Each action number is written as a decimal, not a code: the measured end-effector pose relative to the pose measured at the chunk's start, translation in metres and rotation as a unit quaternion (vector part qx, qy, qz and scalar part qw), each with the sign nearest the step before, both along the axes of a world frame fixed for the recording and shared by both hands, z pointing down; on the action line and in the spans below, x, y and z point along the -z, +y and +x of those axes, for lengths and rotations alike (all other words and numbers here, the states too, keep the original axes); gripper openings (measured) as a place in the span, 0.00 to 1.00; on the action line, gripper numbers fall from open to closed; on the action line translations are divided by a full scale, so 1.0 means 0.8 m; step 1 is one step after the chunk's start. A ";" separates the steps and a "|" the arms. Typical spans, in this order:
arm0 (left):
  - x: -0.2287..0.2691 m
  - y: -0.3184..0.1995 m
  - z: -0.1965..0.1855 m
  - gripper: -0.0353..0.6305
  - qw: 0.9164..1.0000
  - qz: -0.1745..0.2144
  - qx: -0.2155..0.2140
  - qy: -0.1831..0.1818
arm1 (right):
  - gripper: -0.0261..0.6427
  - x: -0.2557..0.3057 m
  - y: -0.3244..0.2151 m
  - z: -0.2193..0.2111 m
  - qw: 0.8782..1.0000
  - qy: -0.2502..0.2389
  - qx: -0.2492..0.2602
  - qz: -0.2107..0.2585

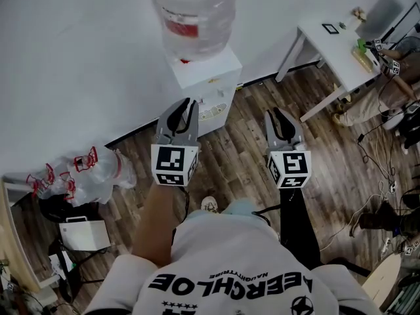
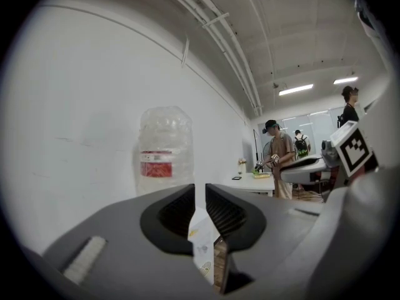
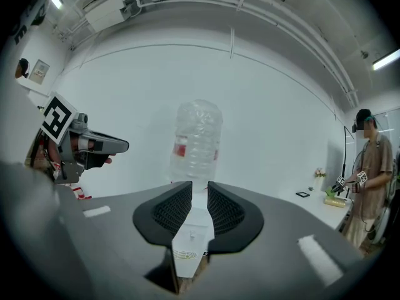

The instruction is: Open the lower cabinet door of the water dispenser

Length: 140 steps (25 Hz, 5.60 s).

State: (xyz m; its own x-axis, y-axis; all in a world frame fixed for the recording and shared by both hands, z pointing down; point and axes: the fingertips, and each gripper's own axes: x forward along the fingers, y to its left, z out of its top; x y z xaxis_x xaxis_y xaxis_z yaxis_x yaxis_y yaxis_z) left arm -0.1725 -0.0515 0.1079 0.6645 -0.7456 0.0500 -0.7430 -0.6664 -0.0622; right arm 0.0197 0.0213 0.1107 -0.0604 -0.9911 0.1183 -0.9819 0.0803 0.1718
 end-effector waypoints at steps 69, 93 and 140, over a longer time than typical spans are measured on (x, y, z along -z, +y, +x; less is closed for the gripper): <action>-0.024 -0.209 0.201 0.17 0.992 -0.001 0.118 -0.037 | 0.15 -0.075 -0.315 0.148 0.977 -0.009 0.208 -0.048; -0.024 -0.240 0.228 0.17 0.988 0.003 0.145 -0.054 | 0.15 -0.101 -0.334 0.137 0.961 -0.039 0.266 -0.072; -0.119 -0.219 0.269 0.17 0.996 -0.054 -0.055 -0.041 | 0.15 -0.230 -0.264 0.094 0.969 0.017 0.181 -0.168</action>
State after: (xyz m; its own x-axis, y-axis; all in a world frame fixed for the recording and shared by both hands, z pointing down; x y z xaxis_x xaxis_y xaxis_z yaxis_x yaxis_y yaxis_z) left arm 0.0431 -0.2268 0.2030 0.7316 -0.6566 0.1834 -0.6611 -0.7490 -0.0438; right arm 0.0951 -0.1902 0.2944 -0.3874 -0.8107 0.4390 -0.8732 0.4754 0.1072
